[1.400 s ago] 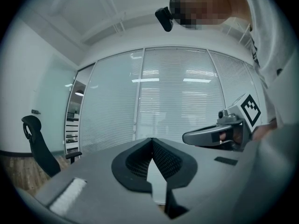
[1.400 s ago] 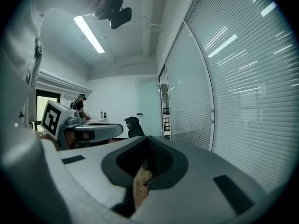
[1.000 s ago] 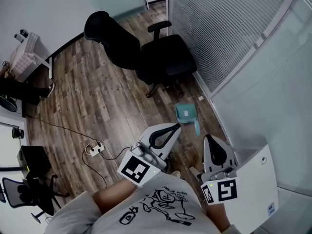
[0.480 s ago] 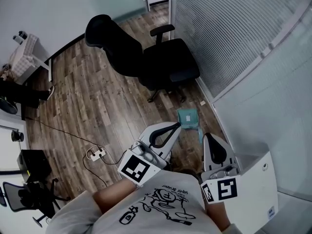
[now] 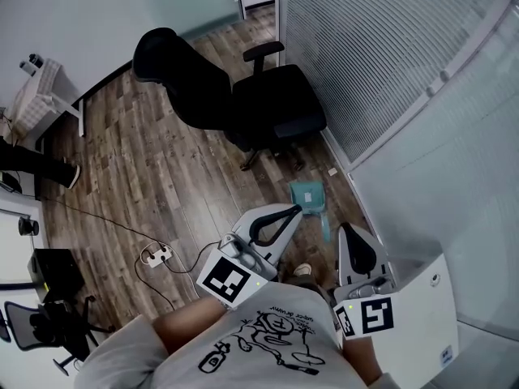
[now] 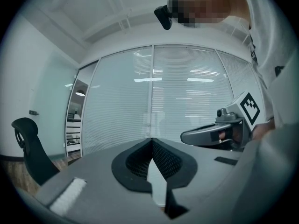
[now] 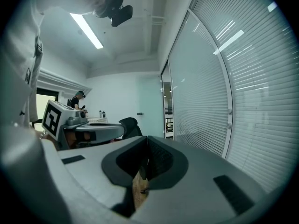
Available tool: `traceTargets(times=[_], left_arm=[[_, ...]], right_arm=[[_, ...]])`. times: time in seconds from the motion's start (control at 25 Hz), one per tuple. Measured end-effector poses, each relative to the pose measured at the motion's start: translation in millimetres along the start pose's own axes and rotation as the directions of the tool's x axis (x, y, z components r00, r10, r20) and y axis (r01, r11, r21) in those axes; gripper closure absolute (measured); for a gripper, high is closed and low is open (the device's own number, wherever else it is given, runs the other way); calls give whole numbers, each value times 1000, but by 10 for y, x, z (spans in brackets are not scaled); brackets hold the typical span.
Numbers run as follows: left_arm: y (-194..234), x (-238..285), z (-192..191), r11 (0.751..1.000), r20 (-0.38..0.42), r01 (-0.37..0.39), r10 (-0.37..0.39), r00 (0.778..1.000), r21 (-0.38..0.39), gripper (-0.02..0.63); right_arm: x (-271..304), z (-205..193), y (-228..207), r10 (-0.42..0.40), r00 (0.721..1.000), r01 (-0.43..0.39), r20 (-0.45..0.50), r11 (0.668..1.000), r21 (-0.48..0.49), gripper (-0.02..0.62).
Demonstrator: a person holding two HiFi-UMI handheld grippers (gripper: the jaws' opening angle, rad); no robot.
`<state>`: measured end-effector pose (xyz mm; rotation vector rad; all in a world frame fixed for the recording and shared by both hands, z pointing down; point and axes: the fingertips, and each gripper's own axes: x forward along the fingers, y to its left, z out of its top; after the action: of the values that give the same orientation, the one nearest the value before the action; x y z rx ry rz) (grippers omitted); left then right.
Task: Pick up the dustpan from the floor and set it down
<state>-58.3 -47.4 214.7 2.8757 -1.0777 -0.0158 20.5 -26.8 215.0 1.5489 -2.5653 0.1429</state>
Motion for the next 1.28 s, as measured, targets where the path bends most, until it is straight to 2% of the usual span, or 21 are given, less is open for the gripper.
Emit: traceTargets(times=[0.44,0.72,0.96,1.28], left_arm=[[-492,507,88,999,12,38,-38,999,4,612],[-621,585,38,999,-13,47,-46,999,18,612],[-621,655,-140,999,-48,43,-42,998,13,612],[-600,644,-538,999,-101,32,-34,994,-24,612]], right_arm=[[-370,51,-571,-24,1000,24,9,1000,-13,592],[-492,-5,-641,-19,1000,19,1,1000,3,592],[-429,-218,-707,-12,999,12,-47,1000,4,591],[-358,-705,-701,40,991,-30,-126,996,79,589]])
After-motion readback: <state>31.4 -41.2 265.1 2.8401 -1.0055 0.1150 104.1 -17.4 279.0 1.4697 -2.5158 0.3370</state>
